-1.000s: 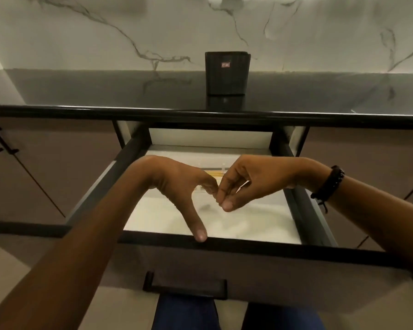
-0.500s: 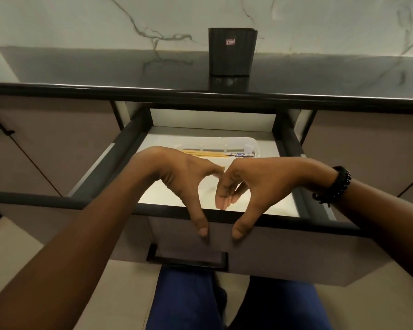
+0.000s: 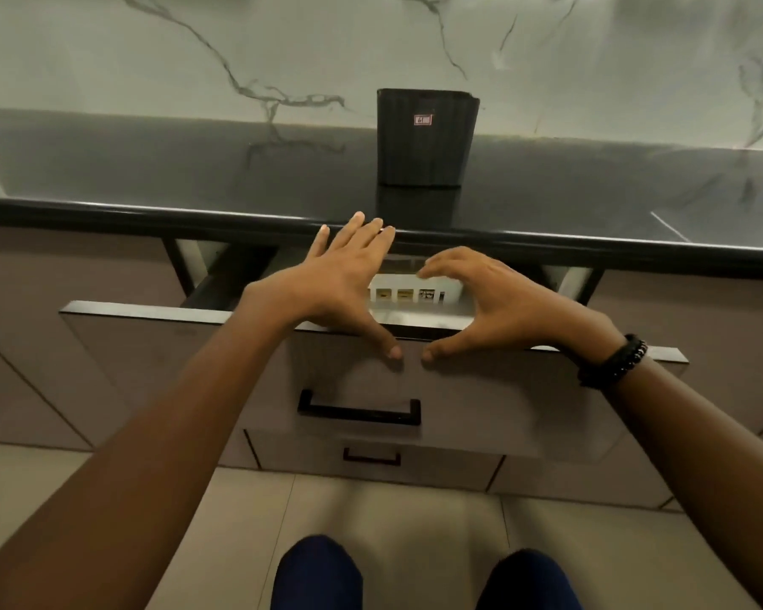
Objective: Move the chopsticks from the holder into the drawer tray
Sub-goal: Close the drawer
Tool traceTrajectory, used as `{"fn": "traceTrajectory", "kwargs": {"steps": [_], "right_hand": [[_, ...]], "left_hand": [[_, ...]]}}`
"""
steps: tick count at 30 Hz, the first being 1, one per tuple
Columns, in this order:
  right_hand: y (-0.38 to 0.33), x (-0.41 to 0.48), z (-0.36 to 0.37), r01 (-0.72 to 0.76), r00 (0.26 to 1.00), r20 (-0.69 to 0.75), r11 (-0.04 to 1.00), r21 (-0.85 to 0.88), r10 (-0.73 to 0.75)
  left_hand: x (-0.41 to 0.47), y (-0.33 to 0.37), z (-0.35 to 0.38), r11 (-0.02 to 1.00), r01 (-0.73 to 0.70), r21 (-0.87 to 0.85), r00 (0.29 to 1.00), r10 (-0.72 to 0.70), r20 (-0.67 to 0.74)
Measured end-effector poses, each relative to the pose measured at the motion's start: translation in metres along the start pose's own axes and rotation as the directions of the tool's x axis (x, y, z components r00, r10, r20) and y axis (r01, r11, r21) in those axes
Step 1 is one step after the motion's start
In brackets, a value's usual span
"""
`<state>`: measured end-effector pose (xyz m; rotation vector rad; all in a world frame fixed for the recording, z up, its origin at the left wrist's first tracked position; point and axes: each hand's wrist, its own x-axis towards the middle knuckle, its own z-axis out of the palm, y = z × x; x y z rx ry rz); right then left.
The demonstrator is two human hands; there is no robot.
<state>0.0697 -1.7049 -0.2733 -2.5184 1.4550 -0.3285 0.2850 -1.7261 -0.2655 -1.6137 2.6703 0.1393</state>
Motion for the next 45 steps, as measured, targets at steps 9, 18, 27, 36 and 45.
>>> {"fn": "traceTrajectory", "kwargs": {"steps": [9,18,27,36,45], "right_hand": [[0.065,0.078,0.015,-0.105,0.926,-0.378,0.969,-0.223,0.014],[0.069,0.084,0.032,-0.153,0.846,-0.532,0.935,-0.319,-0.043],[0.06,0.099,0.02,-0.255,0.872,-0.487,0.901,-0.351,0.057],[0.056,0.084,-0.06,-0.268,0.936,-0.083,0.848,0.457,0.341],[0.069,0.157,-0.132,-0.337,0.702,-0.125,0.482,0.809,0.701]], "left_hand": [[0.103,-0.026,0.022,0.969,0.076,0.236,0.942,0.008,-0.336],[0.111,-0.029,0.04,0.981,0.121,0.149,0.842,-0.022,-0.539],[0.116,-0.003,0.021,0.954,0.272,0.123,0.864,-0.186,-0.468],[0.108,-0.001,-0.054,0.902,0.243,-0.356,0.96,-0.276,-0.044],[0.163,-0.024,-0.117,0.334,0.318,-0.888,0.711,-0.703,-0.01]]}}
